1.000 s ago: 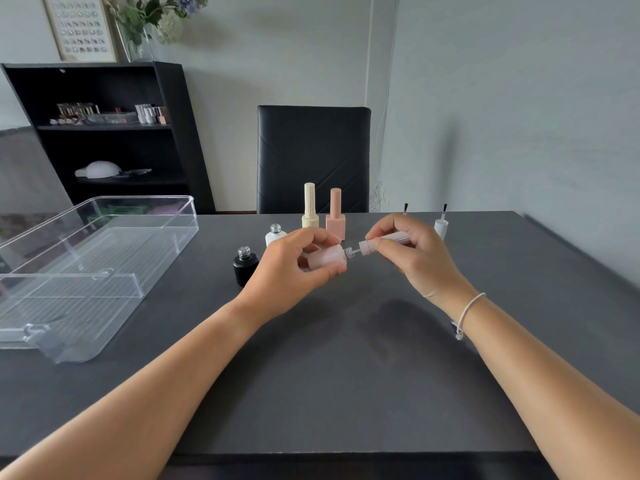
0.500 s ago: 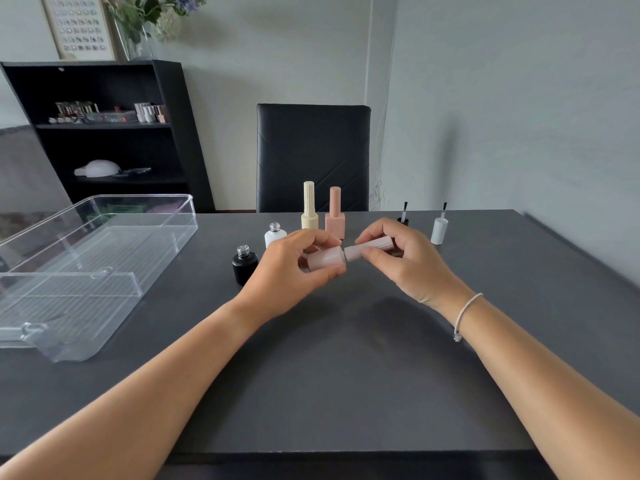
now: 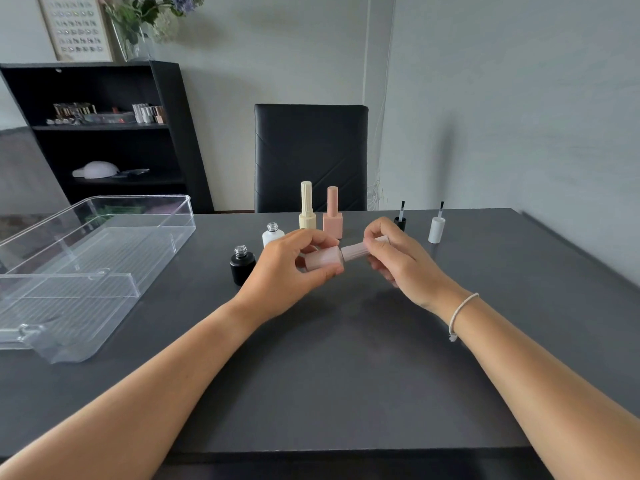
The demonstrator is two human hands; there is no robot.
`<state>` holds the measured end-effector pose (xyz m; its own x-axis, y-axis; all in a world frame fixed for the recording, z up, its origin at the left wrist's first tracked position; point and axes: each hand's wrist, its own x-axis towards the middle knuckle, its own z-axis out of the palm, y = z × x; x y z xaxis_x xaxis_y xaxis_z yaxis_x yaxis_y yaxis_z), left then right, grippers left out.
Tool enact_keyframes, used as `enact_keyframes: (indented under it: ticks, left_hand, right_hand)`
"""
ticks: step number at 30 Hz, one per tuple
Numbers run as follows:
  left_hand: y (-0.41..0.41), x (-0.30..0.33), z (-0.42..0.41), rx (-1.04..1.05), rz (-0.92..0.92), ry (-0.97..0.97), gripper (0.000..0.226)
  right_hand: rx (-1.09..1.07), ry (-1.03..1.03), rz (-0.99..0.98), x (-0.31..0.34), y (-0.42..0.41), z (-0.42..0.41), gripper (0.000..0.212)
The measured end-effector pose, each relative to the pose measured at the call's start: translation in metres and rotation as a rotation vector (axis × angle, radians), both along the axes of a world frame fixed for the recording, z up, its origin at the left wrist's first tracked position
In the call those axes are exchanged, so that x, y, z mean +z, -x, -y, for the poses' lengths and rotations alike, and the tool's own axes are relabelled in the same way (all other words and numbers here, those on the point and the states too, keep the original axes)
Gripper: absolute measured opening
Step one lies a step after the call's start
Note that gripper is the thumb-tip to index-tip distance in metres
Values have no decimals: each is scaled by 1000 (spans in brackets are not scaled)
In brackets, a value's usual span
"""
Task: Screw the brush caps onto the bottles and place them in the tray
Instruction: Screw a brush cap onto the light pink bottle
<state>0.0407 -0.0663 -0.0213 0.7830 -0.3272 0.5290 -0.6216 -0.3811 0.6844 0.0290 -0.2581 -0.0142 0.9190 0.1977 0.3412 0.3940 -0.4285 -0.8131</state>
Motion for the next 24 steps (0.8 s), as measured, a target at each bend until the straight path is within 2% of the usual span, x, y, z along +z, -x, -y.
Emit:
enact_keyframes:
  ticks: [2, 5, 9, 15, 17, 20, 24]
  left_hand:
    - [0, 0, -1, 4, 2, -3, 28]
    - [0, 0, -1, 11, 4, -17, 28]
    - [1, 1, -1, 12, 6, -10, 28]
    - [2, 2, 0, 6, 9, -20, 28]
    - [2, 2, 1, 8, 12, -19, 28]
    - [3, 2, 1, 11, 14, -20, 28]
    - [3, 3, 1, 16, 25, -24, 28]
  right_hand:
    - [8, -21, -14, 0, -1, 0, 14]
    - [-30, 32, 42, 0, -1, 0, 18]
    - [-90, 100, 105, 1, 0, -1, 34]
    - [-137, 130, 85, 2, 2, -2, 59]
    - [-100, 113, 75, 2, 3, -2, 49]
    - [-10, 42, 84, 1, 3, 0, 14]
    - [-26, 59, 149, 0, 2, -1, 18]
